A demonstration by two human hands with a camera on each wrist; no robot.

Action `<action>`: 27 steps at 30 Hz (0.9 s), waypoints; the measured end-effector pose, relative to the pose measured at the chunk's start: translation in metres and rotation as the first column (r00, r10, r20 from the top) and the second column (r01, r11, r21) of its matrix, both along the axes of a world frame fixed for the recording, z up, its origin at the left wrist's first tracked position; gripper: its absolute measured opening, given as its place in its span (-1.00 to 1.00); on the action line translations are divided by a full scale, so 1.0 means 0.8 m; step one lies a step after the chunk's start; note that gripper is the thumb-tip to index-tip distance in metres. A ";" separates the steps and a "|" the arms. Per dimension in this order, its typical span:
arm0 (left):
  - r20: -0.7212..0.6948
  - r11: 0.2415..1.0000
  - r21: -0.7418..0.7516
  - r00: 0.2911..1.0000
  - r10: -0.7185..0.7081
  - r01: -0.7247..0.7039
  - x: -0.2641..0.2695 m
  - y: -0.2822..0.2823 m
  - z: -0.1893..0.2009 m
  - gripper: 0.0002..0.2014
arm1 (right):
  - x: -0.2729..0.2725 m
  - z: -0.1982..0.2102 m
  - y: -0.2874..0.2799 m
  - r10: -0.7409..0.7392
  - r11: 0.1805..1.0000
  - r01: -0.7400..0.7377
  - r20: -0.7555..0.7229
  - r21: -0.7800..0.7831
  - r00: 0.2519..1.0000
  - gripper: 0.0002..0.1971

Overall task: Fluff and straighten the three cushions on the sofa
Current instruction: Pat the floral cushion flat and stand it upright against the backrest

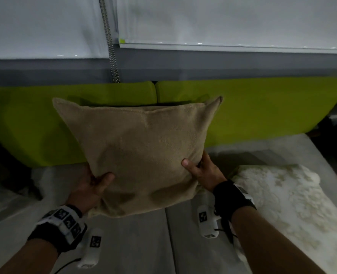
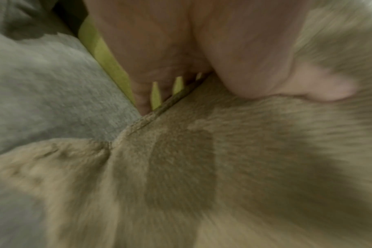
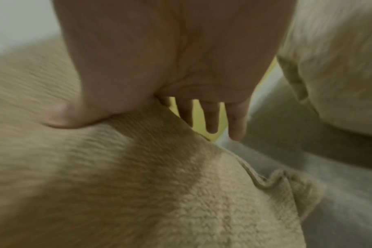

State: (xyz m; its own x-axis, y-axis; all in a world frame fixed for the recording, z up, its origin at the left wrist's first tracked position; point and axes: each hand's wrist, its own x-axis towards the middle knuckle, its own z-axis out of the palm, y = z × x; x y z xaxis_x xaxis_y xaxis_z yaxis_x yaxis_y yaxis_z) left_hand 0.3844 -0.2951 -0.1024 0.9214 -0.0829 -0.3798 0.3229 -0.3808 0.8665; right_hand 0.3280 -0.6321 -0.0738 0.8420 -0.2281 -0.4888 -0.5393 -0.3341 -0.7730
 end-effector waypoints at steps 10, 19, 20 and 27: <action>-0.260 0.899 0.172 0.899 -0.352 0.402 -0.147 -0.037 0.003 -0.84 | -0.190 0.041 -0.053 0.101 0.882 -0.031 0.124 -0.470 0.987 -0.41; -0.327 0.928 -0.020 0.874 -0.359 0.373 -0.207 -0.322 -0.010 0.01 | -0.355 0.024 -0.302 -0.304 0.684 0.417 0.286 -0.598 0.909 -0.40; -0.334 0.918 0.024 0.869 -0.366 0.396 -0.214 -0.346 -0.016 0.08 | -0.361 0.019 -0.325 -0.370 0.711 0.419 0.206 -0.565 0.906 -0.37; -0.426 0.972 0.138 0.897 -0.116 0.191 -0.207 -0.434 -0.033 0.19 | -0.382 -0.015 -0.382 -0.448 0.894 0.440 -0.136 -0.086 0.884 0.02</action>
